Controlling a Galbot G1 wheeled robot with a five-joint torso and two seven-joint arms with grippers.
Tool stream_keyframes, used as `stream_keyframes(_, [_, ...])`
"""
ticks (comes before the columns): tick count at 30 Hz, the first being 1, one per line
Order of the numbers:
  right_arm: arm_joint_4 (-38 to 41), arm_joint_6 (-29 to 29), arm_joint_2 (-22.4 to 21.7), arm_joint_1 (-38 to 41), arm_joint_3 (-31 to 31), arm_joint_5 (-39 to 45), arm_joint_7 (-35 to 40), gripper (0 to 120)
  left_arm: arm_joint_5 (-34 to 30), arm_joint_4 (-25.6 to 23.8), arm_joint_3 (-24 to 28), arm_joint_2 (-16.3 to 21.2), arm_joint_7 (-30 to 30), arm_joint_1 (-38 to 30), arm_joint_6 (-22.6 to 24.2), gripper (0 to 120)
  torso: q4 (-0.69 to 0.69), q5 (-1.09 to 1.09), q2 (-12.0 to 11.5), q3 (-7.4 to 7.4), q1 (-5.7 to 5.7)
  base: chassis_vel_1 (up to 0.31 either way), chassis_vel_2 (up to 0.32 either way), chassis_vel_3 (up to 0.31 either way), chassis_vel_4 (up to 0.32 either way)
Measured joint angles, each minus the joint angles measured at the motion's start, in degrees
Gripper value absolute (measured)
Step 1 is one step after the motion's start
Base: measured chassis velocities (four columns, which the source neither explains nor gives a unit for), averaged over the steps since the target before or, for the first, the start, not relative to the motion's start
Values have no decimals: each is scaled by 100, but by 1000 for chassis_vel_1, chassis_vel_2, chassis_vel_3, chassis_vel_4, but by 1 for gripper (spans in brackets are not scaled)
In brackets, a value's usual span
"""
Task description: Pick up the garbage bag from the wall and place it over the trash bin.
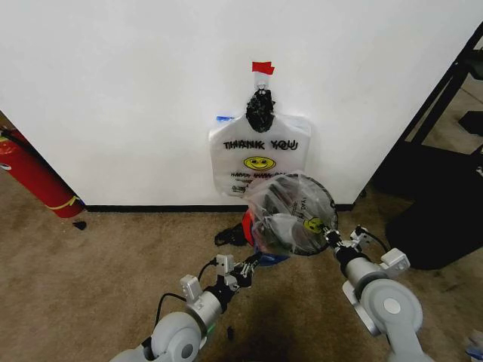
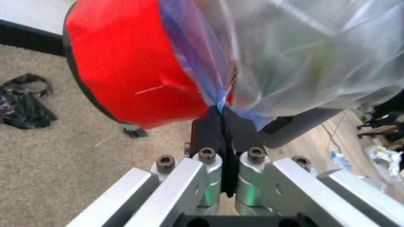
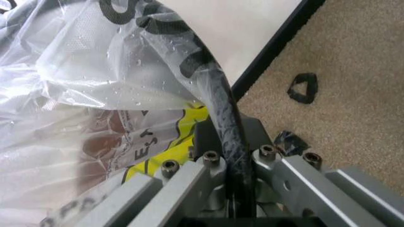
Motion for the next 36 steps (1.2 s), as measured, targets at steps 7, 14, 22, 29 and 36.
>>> stream_keyframes(7, [50,-11,45,-42,-37,-25,11,0,427,448,60,-369,-314,-262,192,0,-1,-1,0,0,0,0,0,0,0])
stream_keyframes(14, [70,-8,34,-115,-28,-102,-8,0,529,318,41,-289,-579,-217,435,3,-1,0,0,0,0,0,0,0,0])
stream_keyframes(22, [-101,51,-61,-15,13,-207,-69,0,715,-431,-469,297,-591,457,939,32,1,-1,0,0,0,0,0,0,0])
stream_keyframes(29, [-189,157,-70,-21,-98,-771,-231,0,1159,-925,-923,571,-895,929,830,56,0,-2,0,0,0,0,0,0,0])
stream_keyframes(36, [-132,322,-54,-218,-286,-1484,-434,0,1221,-1595,-1166,791,-1130,982,1077,62,0,0,0,0,0,0,0,0,0])
